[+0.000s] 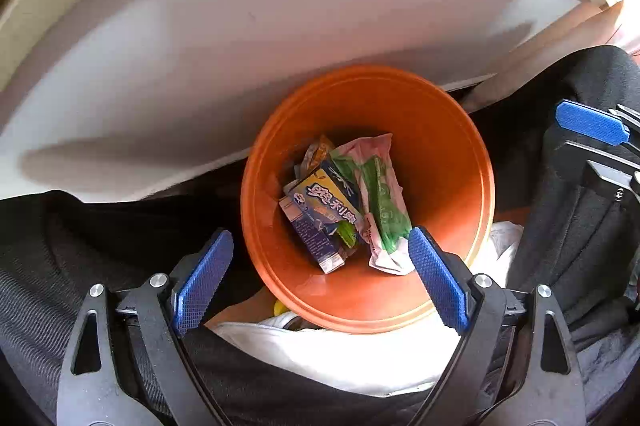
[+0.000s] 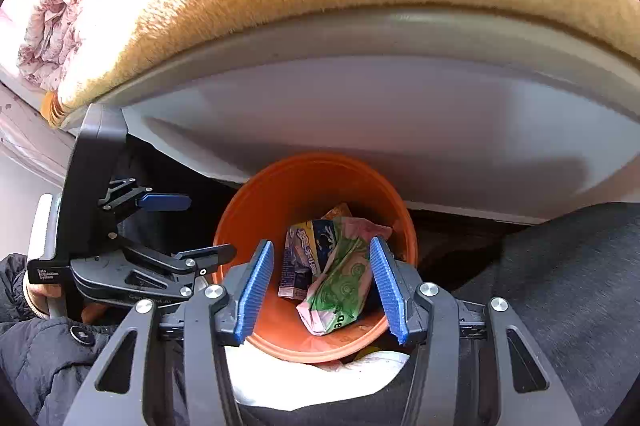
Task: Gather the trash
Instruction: 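Open both tools to drop the dessert box and wet-wipe bag into the bucket, then move the right tool to the bed and grasp the yellow plastic piece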
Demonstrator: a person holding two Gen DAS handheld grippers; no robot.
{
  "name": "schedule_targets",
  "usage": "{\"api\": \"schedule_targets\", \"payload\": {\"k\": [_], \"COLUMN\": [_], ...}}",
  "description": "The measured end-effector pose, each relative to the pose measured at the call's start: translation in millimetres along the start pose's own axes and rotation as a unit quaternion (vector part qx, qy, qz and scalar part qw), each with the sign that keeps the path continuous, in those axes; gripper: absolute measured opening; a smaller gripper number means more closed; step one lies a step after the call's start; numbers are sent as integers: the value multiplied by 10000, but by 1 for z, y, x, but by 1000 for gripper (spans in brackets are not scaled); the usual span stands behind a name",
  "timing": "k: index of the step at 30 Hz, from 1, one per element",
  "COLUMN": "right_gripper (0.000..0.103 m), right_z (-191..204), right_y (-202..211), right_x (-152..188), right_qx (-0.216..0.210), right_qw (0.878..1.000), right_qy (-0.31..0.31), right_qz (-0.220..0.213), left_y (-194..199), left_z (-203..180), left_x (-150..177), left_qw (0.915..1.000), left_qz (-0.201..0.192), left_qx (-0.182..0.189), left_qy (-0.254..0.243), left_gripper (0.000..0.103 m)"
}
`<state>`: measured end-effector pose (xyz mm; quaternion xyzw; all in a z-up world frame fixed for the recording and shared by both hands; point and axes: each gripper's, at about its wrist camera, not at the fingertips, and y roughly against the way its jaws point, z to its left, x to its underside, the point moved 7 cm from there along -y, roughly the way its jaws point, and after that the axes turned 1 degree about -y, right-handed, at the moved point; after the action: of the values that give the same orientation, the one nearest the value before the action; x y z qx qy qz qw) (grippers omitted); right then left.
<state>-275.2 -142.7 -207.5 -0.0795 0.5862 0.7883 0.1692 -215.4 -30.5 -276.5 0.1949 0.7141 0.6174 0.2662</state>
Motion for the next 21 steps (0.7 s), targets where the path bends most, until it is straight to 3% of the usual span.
{"api": "schedule_targets", "payload": {"k": [6, 12, 21], "right_gripper": [61, 71, 80], "right_z": [8, 19, 8], "right_y": [27, 75, 127], "right_x": [-3, -25, -90], "right_qx": [-15, -3, 158], "right_qw": [9993, 9952, 9836], "right_qy": [250, 440, 463], "right_qz": [-262, -875, -1736], "left_y": [36, 84, 164], "left_z": [4, 1, 30], "left_x": [0, -8, -42], "left_qw": [9988, 9914, 9809], "left_qz": [-421, -1031, -1912], "left_qx": [-161, -564, -306], "left_qy": [-197, -582, -191], "left_gripper": [87, 87, 87]}}
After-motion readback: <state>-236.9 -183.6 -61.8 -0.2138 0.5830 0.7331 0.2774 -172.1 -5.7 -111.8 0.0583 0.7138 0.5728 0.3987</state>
